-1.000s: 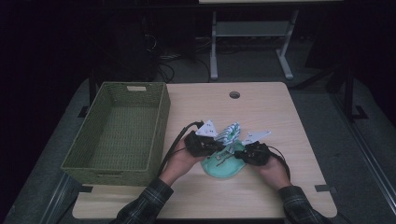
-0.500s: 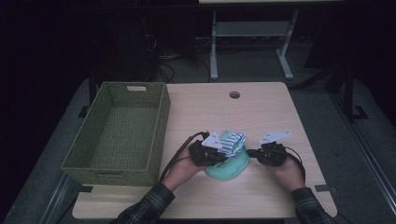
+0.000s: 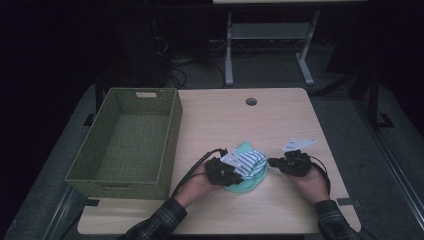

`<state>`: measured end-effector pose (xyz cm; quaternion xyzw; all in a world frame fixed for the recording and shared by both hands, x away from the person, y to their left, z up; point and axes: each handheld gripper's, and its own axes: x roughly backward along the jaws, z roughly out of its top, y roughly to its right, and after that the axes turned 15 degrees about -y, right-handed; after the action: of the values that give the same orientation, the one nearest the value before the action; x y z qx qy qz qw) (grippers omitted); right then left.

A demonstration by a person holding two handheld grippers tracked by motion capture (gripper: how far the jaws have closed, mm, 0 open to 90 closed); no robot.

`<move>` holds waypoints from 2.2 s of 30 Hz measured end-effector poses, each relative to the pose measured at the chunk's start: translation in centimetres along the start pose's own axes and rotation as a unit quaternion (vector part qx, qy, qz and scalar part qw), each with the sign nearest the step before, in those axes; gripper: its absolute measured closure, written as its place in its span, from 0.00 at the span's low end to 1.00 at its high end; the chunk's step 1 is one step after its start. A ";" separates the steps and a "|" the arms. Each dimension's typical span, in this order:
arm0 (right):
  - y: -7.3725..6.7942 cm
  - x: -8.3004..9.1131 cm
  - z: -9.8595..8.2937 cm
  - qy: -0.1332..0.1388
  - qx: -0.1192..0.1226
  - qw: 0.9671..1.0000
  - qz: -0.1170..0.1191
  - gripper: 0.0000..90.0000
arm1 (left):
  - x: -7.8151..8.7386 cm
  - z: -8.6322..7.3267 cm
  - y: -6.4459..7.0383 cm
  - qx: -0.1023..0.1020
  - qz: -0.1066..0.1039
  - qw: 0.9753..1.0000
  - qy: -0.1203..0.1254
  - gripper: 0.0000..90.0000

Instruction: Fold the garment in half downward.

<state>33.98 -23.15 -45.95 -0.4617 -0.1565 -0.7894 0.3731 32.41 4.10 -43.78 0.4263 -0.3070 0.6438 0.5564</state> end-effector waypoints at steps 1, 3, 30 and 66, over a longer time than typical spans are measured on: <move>0.1 0.0 0.0 0.001 0.000 1.000 -0.001 0.96 | -0.1 0.0 0.0 0.000 -0.001 1.000 0.000 0.93; 0.2 0.0 -0.1 0.001 -0.001 1.000 -0.001 0.95 | 0.0 0.0 -0.1 0.004 -0.003 1.000 0.005 0.88; 0.7 1.1 1.7 0.024 0.003 1.000 0.002 1.00 | 4.4 -3.0 -2.6 0.109 0.041 0.993 0.023 1.00; -0.8 -6.2 9.1 -0.025 0.038 0.999 0.029 1.00 | 1.1 -3.1 -3.6 0.110 0.077 0.990 -0.045 1.00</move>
<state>40.82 -14.45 -46.35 -0.4709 -0.1822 -0.7600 0.4091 35.27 7.97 -44.50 0.4885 -0.2916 0.6945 0.4405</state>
